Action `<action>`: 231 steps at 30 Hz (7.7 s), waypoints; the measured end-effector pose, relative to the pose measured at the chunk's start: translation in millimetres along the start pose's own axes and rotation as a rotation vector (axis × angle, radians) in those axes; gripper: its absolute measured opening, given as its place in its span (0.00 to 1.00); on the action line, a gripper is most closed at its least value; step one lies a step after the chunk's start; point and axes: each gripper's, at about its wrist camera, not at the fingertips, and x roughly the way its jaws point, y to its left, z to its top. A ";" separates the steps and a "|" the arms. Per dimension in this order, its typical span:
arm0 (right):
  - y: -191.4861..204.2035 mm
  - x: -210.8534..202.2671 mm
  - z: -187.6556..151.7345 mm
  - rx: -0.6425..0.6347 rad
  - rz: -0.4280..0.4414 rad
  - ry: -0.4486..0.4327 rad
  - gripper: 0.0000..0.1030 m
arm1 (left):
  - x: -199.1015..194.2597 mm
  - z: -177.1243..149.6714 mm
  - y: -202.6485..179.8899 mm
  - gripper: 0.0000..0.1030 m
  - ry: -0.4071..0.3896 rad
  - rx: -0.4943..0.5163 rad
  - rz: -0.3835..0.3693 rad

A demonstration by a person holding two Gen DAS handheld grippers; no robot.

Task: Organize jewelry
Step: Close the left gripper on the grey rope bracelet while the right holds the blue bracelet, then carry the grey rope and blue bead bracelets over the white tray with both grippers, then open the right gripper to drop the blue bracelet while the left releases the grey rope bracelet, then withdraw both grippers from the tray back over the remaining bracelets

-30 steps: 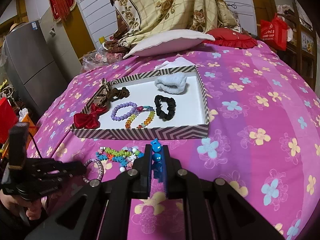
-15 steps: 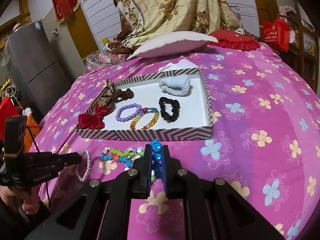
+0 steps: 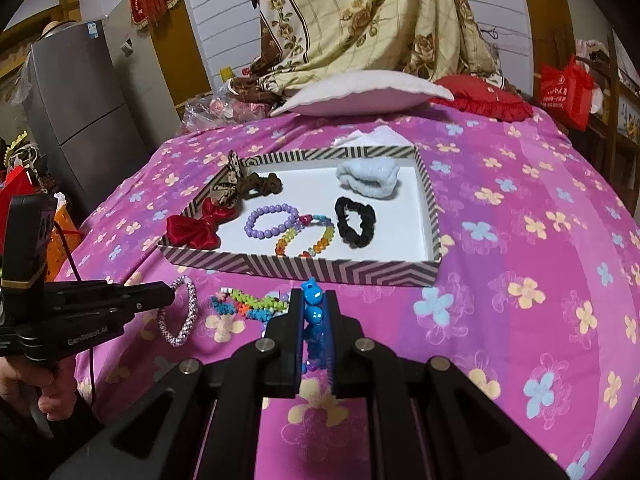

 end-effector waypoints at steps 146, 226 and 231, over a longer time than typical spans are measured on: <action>-34.6 48.3 -45.3 -0.093 -0.198 0.253 1.00 | 42.6 -3.3 9.8 0.31 0.025 -0.078 -0.010; 27.3 40.2 -75.5 -0.179 -0.125 0.150 1.00 | 40.3 -17.6 -1.5 0.31 -0.004 -0.176 0.211; 27.1 40.0 -75.6 -0.180 -0.125 0.151 1.00 | 38.5 -14.6 14.5 0.30 -0.002 -0.224 0.131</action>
